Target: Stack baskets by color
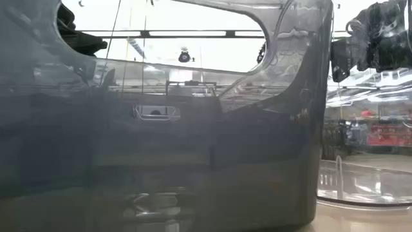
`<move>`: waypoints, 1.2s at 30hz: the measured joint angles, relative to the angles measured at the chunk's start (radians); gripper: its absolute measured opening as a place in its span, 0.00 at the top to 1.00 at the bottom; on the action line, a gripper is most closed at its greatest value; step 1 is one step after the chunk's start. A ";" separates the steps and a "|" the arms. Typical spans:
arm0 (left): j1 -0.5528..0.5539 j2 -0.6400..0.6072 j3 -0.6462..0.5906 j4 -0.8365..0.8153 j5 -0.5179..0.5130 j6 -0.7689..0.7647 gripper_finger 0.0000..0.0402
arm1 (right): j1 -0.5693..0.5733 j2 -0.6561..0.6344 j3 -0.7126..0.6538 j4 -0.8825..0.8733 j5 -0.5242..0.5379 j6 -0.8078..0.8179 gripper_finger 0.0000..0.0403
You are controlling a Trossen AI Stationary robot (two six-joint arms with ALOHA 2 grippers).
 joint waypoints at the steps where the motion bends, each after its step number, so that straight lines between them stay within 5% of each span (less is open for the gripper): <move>1: 0.000 0.000 0.000 0.000 0.000 0.000 0.93 | 0.000 0.000 0.000 0.000 0.000 0.000 0.97; 36: 0.000 0.000 0.000 0.000 0.000 0.000 0.92 | 0.000 0.000 0.000 0.000 0.000 0.000 0.97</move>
